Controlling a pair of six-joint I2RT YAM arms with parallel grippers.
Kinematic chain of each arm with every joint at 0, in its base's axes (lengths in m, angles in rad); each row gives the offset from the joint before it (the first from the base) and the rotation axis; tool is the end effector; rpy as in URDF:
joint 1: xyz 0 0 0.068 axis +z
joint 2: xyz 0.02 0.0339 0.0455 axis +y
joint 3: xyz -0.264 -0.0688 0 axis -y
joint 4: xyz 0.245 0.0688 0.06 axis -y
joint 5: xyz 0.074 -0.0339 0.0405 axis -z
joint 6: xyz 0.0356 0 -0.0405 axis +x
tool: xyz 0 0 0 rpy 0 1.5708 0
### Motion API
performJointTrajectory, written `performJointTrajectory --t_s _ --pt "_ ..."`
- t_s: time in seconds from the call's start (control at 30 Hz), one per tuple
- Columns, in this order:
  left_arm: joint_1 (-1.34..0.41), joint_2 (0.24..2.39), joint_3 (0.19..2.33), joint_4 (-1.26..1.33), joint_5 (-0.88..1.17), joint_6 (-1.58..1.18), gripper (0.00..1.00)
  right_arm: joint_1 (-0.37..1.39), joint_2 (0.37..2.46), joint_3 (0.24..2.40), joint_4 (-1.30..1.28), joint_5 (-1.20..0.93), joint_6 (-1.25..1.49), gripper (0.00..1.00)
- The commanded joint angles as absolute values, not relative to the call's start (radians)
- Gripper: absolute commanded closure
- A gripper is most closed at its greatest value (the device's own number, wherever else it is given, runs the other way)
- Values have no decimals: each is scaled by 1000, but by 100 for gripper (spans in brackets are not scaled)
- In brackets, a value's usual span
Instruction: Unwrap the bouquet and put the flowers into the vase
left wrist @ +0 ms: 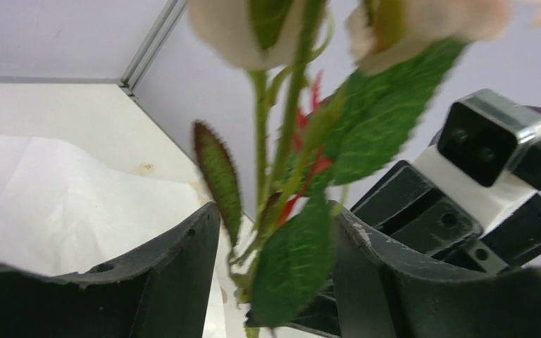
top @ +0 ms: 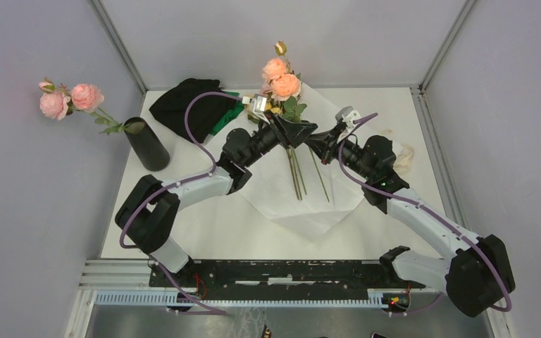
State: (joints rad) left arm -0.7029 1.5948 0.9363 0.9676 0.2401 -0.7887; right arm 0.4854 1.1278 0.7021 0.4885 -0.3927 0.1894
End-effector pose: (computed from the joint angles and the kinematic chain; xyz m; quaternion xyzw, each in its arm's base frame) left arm 0.2694 -0.2393 0.3080 0.0715 0.5892 -0.5959 0.5410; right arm 0.2249 0.1340 0.3122 -0.2397 0.6431 0.3627 0.6304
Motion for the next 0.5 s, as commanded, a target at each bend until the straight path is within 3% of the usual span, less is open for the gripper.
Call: performJointTrajectory --t_s 0.0,0.2,0.47 --pt "-704 1620 944 1006 263 -814 37 487 1095 711 502 -397 177 100" --pt "-704 1593 898 1012 248 -809 37 487 1103 722 502 -397 176 100" --pt "-705 1561 865 999 233 -790 46 488 1101 723 497 -380 169 100"
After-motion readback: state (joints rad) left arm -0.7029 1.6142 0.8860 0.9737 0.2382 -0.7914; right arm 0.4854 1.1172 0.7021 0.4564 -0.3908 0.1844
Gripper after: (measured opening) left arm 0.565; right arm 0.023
